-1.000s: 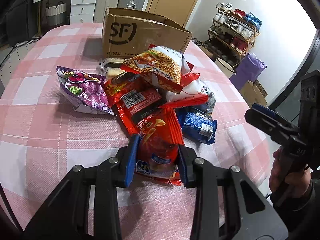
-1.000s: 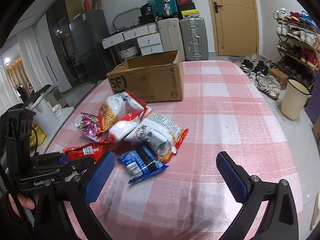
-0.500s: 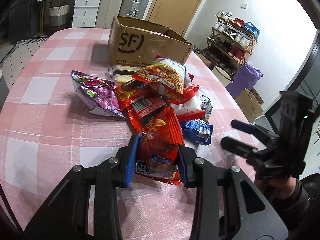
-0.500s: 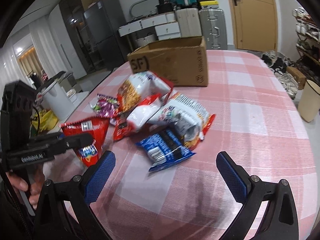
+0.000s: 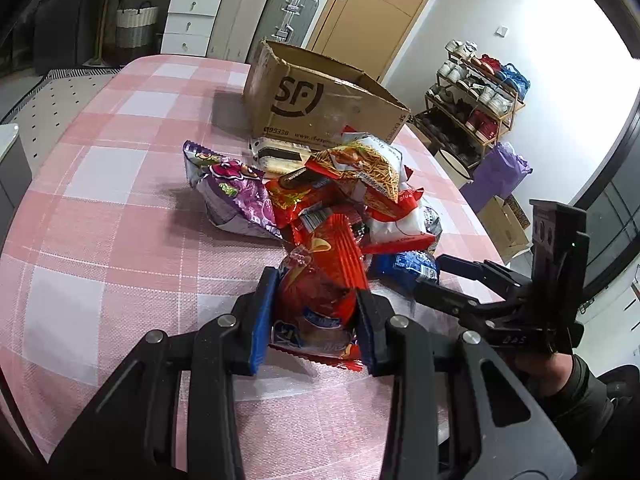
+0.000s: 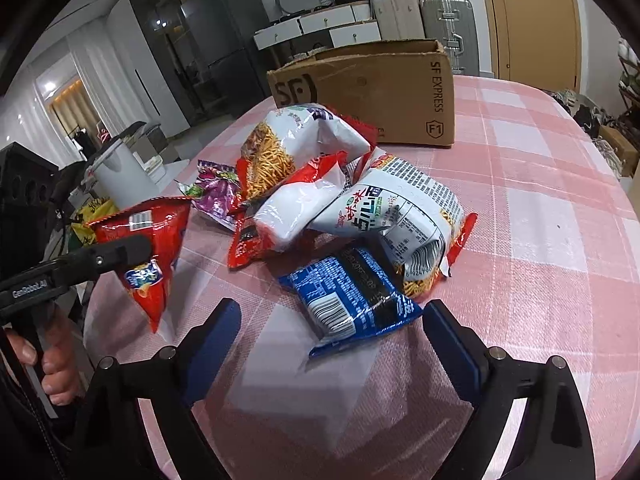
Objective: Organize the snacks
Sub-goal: 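Grasp the blue biscuit pack with the right tool, then carry the red bag into the box with the left tool while the right carries the blue pack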
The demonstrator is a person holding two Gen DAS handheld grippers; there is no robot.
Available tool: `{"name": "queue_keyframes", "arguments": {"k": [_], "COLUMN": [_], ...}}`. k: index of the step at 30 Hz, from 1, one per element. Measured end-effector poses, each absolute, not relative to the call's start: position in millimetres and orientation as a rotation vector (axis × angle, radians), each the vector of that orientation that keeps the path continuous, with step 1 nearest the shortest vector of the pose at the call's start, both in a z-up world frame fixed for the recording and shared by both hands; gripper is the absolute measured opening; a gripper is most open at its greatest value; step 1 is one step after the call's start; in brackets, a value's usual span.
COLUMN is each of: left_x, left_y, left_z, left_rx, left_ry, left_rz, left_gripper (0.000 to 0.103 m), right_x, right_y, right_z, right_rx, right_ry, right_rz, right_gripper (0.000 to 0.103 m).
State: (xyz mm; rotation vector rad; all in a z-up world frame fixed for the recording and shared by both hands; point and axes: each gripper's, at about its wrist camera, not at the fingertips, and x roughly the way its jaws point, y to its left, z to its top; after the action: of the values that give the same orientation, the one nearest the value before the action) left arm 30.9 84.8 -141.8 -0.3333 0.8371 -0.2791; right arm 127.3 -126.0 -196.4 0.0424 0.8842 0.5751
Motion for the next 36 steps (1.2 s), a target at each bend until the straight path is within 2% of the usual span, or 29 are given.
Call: {"name": "queue_keyframes", "arguments": {"k": [7, 13, 16, 20, 25, 36], "left_x": [33, 33, 33, 31, 27, 19], "left_y": [90, 90, 90, 90, 90, 88], "left_z": [-148, -149, -148, -146, -141, -129], "left_rx": [-0.348, -0.349, -0.347, -0.347, -0.340, -0.328], "left_ry": [0.848, 0.858, 0.853, 0.846, 0.838, 0.819], "left_rz": [-0.256, -0.250, -0.249, -0.246, -0.246, -0.240], "left_gripper": [0.032, 0.032, 0.032, 0.032, 0.032, 0.032], "right_x": [140, 141, 134, 124, 112, 100], "right_y": [-117, -103, -95, -88, -86, -111], "right_z": [-203, -205, -205, -206, -207, -201], "right_rx": [-0.009, -0.098, -0.152, -0.203, -0.207, -0.055], "right_ry": [0.900, 0.913, 0.904, 0.885, 0.875, 0.885], "right_rz": [0.580, 0.586, 0.580, 0.558, 0.553, 0.595], "right_gripper": [0.089, 0.070, 0.064, 0.062, 0.052, 0.048]}}
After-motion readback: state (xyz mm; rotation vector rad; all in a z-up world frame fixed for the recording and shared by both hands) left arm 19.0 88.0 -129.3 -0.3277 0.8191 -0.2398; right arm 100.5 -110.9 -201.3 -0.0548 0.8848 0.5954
